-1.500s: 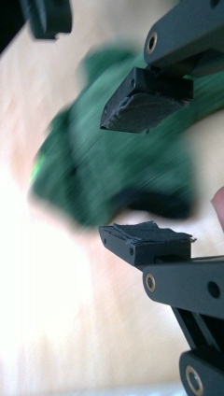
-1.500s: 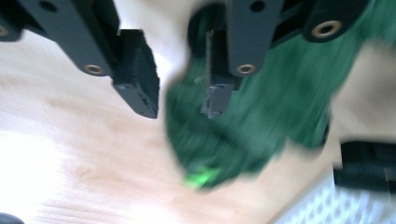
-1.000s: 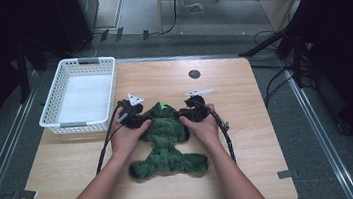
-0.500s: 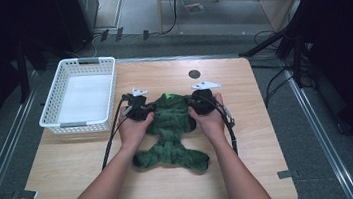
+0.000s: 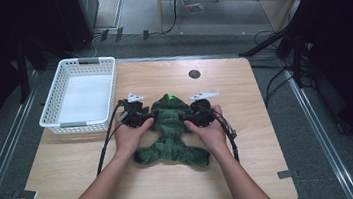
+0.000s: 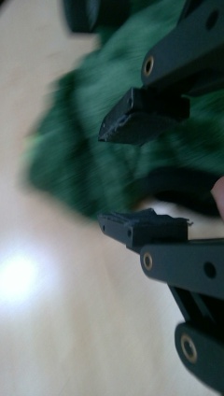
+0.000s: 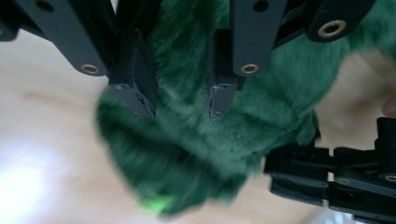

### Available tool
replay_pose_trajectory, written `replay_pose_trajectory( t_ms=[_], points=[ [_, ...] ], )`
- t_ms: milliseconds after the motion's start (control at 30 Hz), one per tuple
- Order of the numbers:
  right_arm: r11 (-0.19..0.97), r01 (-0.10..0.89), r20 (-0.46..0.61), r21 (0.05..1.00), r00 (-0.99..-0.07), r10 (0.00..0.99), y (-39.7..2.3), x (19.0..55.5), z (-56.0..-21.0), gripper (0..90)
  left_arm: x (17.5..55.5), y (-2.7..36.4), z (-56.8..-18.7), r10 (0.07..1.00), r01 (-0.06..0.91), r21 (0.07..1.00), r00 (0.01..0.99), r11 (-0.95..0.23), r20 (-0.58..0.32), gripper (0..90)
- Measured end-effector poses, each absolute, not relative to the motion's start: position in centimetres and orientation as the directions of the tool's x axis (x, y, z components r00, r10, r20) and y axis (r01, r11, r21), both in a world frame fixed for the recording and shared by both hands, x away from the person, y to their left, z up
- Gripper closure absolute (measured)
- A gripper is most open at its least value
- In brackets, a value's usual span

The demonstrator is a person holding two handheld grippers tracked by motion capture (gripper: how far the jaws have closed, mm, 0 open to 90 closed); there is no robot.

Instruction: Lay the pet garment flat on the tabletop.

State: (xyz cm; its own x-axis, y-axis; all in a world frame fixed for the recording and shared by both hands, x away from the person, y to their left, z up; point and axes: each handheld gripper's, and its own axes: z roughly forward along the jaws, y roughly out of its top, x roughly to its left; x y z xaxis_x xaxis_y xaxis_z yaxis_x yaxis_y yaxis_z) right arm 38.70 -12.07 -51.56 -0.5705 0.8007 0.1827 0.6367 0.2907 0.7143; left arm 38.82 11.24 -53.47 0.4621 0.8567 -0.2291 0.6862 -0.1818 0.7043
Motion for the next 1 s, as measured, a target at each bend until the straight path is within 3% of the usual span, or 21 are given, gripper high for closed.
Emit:
replay_pose_trajectory(
  t_ms=[167, 500, 600, 700, 767, 1000],
  points=[
    [0.382, 0.611, 0.100, 0.693, -0.606, 0.789, -11.6, 37.4, -53.2, 67.5, 37.7, 11.3, -54.0, 0.873, 0.677, 0.694, 0.465, -0.245, -0.145, 70.3],
    [0.436, 0.590, 0.019, 0.680, -0.608, 0.794, -11.6, 37.4, -53.4, 67.5, 37.6, 11.5, -54.2, 0.902, 0.639, 0.717, 0.430, -0.278, -0.034, 68.7],
    [0.440, 0.577, 0.001, 0.688, -0.607, 0.795, -11.4, 37.8, -53.6, 67.2, 37.9, 11.7, -54.3, 0.910, 0.643, 0.725, 0.411, -0.247, -0.055, 68.5],
    [0.350, 0.617, 0.107, 0.705, -0.580, 0.808, -12.1, 38.2, -53.7, 64.8, 38.0, 12.5, -54.6, 0.911, 0.652, 0.742, 0.386, -0.158, -0.145, 67.1],
    [0.280, 0.624, 0.170, 0.730, -0.563, 0.809, -12.7, 38.0, -53.6, 61.6, 37.7, 12.9, -54.7, 0.912, 0.643, 0.754, 0.378, -0.133, -0.161, 60.9],
    [0.213, 0.542, 0.166, 0.813, -0.567, 0.807, -13.8, 33.9, -50.9, 58.3, 34.1, 13.8, -52.2, 0.889, 0.560, 0.825, 0.414, -0.077, -0.197, 56.0]
  ],
)
